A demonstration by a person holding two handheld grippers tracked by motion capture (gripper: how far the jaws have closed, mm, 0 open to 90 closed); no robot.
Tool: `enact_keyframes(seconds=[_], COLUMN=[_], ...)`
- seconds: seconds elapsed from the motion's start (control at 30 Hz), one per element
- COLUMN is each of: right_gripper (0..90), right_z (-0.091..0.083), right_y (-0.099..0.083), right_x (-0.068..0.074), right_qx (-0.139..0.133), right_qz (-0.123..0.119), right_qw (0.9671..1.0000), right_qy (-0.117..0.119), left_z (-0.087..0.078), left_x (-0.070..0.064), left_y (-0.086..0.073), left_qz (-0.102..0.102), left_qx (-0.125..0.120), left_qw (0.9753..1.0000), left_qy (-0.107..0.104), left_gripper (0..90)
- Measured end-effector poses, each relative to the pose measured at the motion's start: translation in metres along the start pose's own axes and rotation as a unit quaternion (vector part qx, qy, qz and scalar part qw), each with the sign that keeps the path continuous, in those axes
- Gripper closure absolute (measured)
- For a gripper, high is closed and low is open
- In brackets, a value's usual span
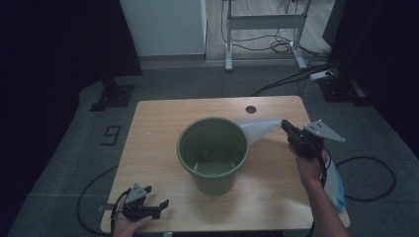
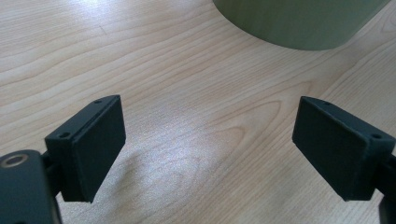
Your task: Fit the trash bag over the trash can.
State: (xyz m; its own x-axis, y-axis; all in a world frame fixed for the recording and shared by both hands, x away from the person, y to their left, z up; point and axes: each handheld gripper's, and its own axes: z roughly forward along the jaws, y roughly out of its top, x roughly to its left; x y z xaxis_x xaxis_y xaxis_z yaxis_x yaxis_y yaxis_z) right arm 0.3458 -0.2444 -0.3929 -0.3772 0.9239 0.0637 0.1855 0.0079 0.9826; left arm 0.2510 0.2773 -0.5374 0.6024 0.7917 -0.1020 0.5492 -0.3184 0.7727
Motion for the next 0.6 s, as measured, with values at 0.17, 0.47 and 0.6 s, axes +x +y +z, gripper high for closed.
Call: enact_keyframes(seconds=[0.17,0.47,0.6], right_gripper=[89.2,89.3,89.3], right_z=[-0.003,-0.010,-0.013], right_y=[0.001,0.018,0.030], right_x=[-0.006,-0.011,-0.011], right_qx=[-0.003,-0.023,-0.032], right_qz=[0.008,0.011,0.007], right_qw=[0.9999,0.9996,0.9994], right_qy=[-0.005,-0.013,-0.014], left_z=[0.001,0.002,0.003], left_x=[0.000,-0.001,-0.001], left_y=[0.000,0.000,0.000], left_qz=[0.000,0.000,0.000], left_qx=[0.001,0.003,0.003], left_qw=[1.0000,1.0000,1.0000], left_qy=[0.000,-0.002,-0.003], left_gripper=[9.6,9.7,9.7])
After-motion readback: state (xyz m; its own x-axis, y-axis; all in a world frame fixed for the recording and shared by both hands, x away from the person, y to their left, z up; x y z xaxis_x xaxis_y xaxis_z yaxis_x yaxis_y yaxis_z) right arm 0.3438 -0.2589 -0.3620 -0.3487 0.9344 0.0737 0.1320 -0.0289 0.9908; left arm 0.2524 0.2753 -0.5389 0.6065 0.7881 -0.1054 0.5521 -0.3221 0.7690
